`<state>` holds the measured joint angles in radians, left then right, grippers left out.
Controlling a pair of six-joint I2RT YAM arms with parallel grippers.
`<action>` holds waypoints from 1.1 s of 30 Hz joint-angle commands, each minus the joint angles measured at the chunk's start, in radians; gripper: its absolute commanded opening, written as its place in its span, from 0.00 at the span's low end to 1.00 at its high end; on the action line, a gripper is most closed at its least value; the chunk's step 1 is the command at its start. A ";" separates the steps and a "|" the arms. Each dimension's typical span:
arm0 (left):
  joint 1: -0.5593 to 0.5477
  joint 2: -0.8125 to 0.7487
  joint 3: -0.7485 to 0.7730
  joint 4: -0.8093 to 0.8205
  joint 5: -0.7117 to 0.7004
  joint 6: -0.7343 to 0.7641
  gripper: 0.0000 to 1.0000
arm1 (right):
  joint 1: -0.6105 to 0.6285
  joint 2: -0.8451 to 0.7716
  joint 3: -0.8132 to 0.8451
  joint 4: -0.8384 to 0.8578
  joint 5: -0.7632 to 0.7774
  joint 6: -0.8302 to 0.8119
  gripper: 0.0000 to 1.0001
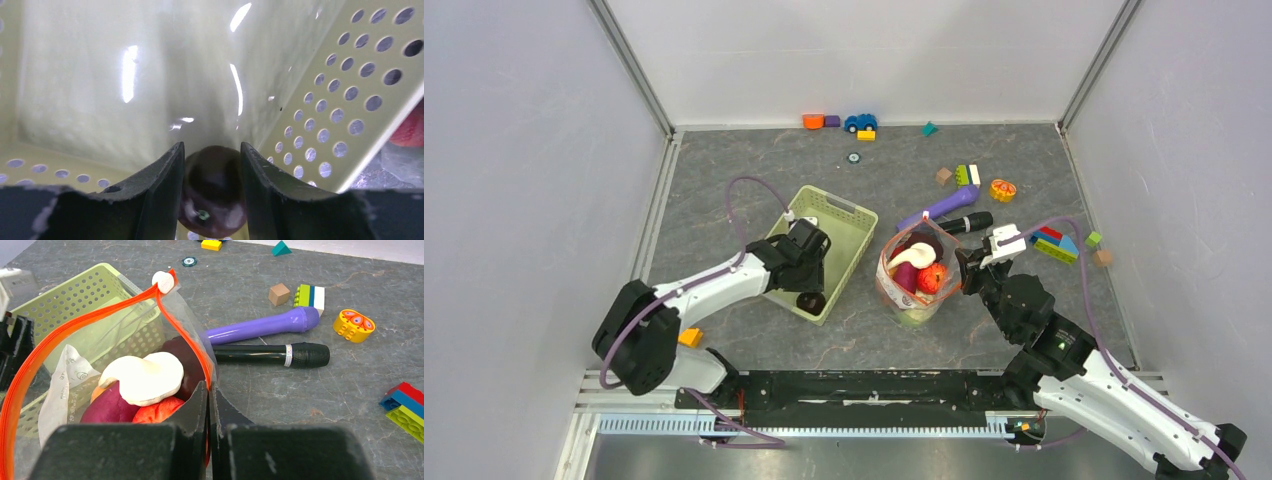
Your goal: Place the food in the zip-top bag and seal the zipper
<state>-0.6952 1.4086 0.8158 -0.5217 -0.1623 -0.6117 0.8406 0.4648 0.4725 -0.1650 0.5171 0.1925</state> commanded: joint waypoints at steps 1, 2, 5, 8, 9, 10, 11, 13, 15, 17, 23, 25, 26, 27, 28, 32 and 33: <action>0.003 -0.094 0.033 -0.005 -0.082 0.021 0.32 | 0.004 -0.010 -0.005 0.038 0.016 -0.009 0.03; 0.003 -0.108 0.039 -0.006 -0.094 0.025 0.31 | 0.003 -0.011 -0.006 0.039 0.013 -0.007 0.03; 0.003 -0.158 0.062 -0.012 -0.124 0.036 0.31 | 0.002 -0.009 -0.004 0.037 0.011 -0.009 0.03; 0.003 -0.204 0.076 -0.013 -0.144 0.054 0.32 | 0.002 -0.013 -0.006 0.036 0.011 -0.007 0.03; 0.003 -0.212 0.081 -0.021 -0.142 0.057 0.34 | 0.003 -0.014 -0.006 0.036 0.008 -0.007 0.03; 0.003 -0.219 0.084 -0.033 -0.139 0.058 0.37 | 0.002 -0.014 -0.006 0.036 0.007 -0.007 0.03; 0.003 -0.224 0.086 -0.043 -0.126 0.060 0.40 | 0.003 -0.016 -0.005 0.036 0.009 -0.007 0.03; 0.003 -0.222 0.078 -0.057 -0.087 0.065 0.48 | 0.003 -0.017 -0.004 0.035 0.016 -0.007 0.03; 0.003 -0.207 0.061 -0.064 -0.037 0.065 0.56 | 0.003 -0.017 -0.006 0.037 0.013 -0.007 0.03; 0.002 -0.189 0.043 -0.084 -0.026 0.054 0.64 | 0.003 -0.012 -0.006 0.037 0.009 -0.007 0.03; 0.002 -0.117 0.004 -0.076 0.047 0.042 0.75 | 0.003 -0.003 -0.003 0.036 0.012 -0.008 0.03; 0.002 -0.090 -0.006 -0.057 0.093 0.045 0.77 | 0.003 -0.001 -0.002 0.036 0.017 -0.009 0.03; 0.002 -0.073 -0.011 -0.046 0.117 0.049 0.78 | 0.003 -0.001 -0.003 0.036 0.017 -0.010 0.03; 0.002 -0.060 -0.013 -0.044 0.131 0.050 0.78 | 0.003 -0.002 -0.003 0.036 0.018 -0.009 0.03; 0.001 -0.044 -0.012 -0.044 0.140 0.050 0.78 | 0.002 -0.001 -0.003 0.036 0.017 -0.009 0.03; 0.000 -0.009 -0.026 -0.028 0.156 0.035 0.75 | 0.003 0.001 -0.002 0.037 0.021 -0.010 0.03; 0.000 -0.002 -0.028 -0.019 0.158 0.034 0.73 | 0.003 0.001 -0.004 0.037 0.020 -0.008 0.03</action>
<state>-0.6952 1.3857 0.8017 -0.5842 -0.0582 -0.5758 0.8406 0.4618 0.4706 -0.1654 0.5179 0.1925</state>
